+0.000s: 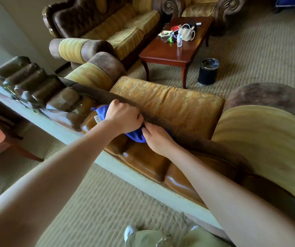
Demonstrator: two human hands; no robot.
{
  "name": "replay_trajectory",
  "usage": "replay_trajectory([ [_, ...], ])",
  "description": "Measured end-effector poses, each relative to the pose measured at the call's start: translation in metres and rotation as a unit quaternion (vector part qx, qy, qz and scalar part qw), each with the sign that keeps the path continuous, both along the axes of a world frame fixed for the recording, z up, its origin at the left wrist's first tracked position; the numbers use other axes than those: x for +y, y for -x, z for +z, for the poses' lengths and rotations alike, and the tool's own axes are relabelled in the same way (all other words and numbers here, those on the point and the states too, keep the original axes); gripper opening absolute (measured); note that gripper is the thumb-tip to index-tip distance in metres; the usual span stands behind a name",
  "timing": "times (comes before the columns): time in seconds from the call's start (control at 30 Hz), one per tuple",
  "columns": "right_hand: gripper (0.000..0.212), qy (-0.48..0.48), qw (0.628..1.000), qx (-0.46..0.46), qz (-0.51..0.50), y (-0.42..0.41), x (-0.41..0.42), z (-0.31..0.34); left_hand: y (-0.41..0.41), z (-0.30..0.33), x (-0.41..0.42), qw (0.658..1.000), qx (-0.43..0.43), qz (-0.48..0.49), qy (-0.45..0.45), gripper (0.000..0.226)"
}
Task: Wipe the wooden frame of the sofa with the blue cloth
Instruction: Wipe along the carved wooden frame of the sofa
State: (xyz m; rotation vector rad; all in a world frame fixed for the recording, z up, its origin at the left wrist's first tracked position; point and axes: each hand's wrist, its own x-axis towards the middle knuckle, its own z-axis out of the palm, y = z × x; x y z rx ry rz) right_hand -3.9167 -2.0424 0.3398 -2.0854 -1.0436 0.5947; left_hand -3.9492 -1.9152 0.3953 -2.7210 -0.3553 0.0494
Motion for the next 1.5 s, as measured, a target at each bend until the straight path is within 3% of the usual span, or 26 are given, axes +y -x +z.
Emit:
replay_trajectory([
  [0.03,0.04,-0.025,1.0,0.011,-0.002,0.004,0.011,0.004,0.001,0.006,0.015,0.996,-0.045,0.012,0.079,0.036],
  [0.1,0.042,-0.078,0.994,0.067,-0.022,0.01,0.03,0.016,0.005,0.024,0.04,0.948,-0.135,0.037,0.285,0.027],
  [0.17,0.041,-0.101,0.987,0.116,-0.052,0.011,0.047,0.028,0.015,0.045,0.062,0.9,-0.228,0.028,0.371,0.029],
  [0.27,0.039,-0.022,0.986,0.142,-0.089,0.001,0.077,0.042,0.037,0.064,0.104,0.91,-0.269,0.021,0.314,0.03],
  [0.43,0.035,0.097,0.969,0.176,-0.14,-0.01,0.129,0.066,0.057,0.055,0.16,0.952,-0.185,-0.037,0.24,0.025],
  [0.6,0.041,0.155,0.962,0.15,-0.168,0.0,0.148,0.079,0.06,0.043,0.177,0.943,-0.192,-0.12,0.243,0.03],
  [0.7,0.044,0.156,0.966,0.116,-0.168,0.01,0.147,0.085,0.056,0.04,0.177,0.925,-0.209,-0.154,0.276,0.03],
  [0.93,0.028,0.07,0.97,0.012,-0.232,0.029,0.143,0.077,0.058,0.039,0.174,0.9,-0.241,-0.154,0.328,0.045],
  [1.07,0.042,0.069,0.968,-0.09,-0.224,0.039,0.141,0.075,0.061,0.038,0.172,0.9,-0.272,-0.13,0.314,0.038],
  [1.23,0.037,0.073,0.949,-0.215,-0.219,0.047,0.14,0.07,0.06,0.038,0.17,0.89,-0.327,-0.108,0.297,0.038],
  [1.5,0.03,0.095,0.977,-0.074,-0.174,0.022,0.156,0.07,0.058,0.037,0.169,0.907,-0.32,-0.071,0.265,0.036],
])
